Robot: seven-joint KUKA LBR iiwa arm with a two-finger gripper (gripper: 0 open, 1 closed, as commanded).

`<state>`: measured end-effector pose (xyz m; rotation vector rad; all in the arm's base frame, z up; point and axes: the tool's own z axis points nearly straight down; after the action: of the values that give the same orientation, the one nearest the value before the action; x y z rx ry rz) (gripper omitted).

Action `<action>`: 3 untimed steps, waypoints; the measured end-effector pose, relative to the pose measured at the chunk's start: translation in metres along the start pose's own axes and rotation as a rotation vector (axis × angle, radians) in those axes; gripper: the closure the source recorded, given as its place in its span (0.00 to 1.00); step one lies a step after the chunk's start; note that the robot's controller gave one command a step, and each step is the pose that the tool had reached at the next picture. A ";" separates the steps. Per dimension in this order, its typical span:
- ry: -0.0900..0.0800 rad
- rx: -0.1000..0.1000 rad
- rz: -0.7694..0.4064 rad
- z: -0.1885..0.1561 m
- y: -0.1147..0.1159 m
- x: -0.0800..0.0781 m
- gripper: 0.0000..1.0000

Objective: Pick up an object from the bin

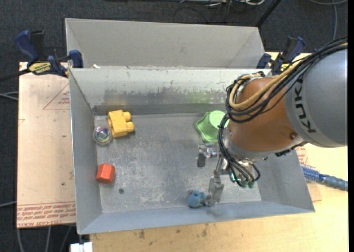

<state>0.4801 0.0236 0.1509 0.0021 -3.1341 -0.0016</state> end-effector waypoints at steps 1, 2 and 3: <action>-0.028 0.001 -0.196 0.080 -0.004 -0.005 0.00; -0.008 0.001 -0.197 0.081 -0.005 0.001 1.00; -0.017 0.002 -0.186 -0.038 -0.011 -0.009 1.00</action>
Offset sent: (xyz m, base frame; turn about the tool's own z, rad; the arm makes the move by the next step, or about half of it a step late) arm -0.0020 -0.0049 -0.0809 -0.1993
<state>0.4890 0.0129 0.1892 0.2955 -3.1373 0.0001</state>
